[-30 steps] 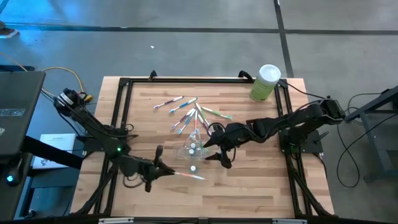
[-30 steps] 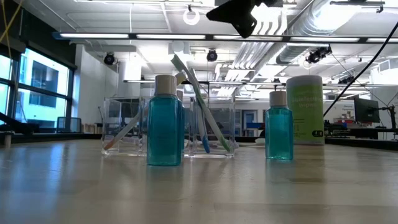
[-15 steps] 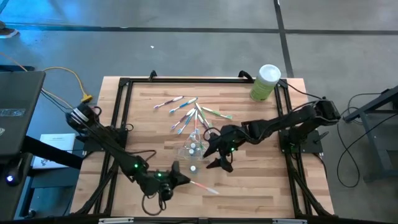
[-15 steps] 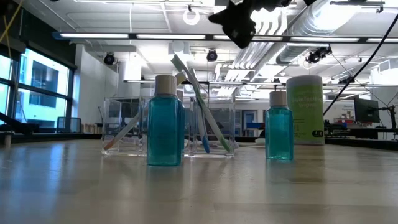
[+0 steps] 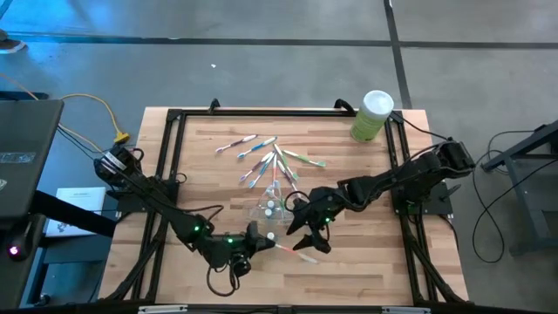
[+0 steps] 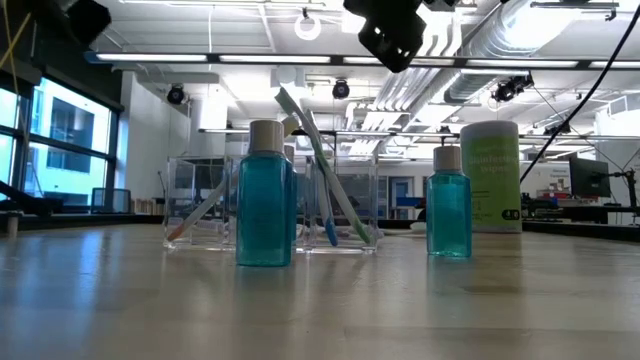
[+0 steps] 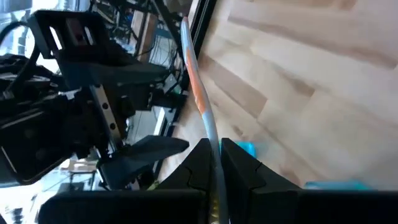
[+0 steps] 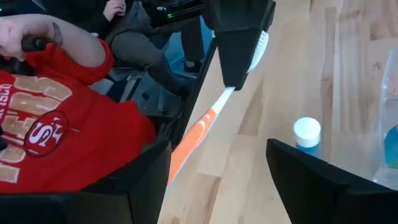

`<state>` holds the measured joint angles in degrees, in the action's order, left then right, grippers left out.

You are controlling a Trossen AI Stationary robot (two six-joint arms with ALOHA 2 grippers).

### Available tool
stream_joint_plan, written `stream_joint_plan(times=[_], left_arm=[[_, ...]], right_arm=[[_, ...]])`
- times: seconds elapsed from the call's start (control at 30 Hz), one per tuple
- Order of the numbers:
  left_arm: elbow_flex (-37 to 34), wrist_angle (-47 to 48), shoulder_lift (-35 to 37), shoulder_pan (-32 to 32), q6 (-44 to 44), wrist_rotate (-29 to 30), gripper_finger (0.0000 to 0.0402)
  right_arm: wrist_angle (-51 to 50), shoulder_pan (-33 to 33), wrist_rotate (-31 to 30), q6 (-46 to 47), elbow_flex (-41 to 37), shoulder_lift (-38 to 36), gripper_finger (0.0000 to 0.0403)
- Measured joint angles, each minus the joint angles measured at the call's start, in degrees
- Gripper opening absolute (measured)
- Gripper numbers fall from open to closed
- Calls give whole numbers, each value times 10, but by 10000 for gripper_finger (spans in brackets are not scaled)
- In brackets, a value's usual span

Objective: Pick & Place toothbrushing station
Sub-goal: Put the orange toothbrush into the transparent organizer

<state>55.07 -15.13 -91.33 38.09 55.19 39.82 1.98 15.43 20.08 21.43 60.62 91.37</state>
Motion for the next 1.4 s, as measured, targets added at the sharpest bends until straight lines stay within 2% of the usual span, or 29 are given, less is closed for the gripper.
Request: stream_joint_plan(times=[0.33, 0.5, 0.7, 0.93, 1.23, 1.4], left_arm=[[0, -3, 0, -13, 11, 28, 14], [0, 1, 0, -17, 30, 74, 14], [0, 1, 0, -24, 33, 85, 14], [0, 5, 0, -27, 20, 86, 14], [0, 3, 1, -26, 19, 79, 14], [0, 6, 1, -26, 5, 81, 14]], right_arm=[[-27, 3, -2, 7, 1, 0, 256], [-27, 3, -1, -22, 1, 0, 256], [-35, 3, -4, -51, 1, 0, 245], [-41, 3, -33, -82, 1, 0, 179], [-58, 2, -90, -107, 0, 0, 36], [-66, 2, -124, -123, 0, 0, 28]])
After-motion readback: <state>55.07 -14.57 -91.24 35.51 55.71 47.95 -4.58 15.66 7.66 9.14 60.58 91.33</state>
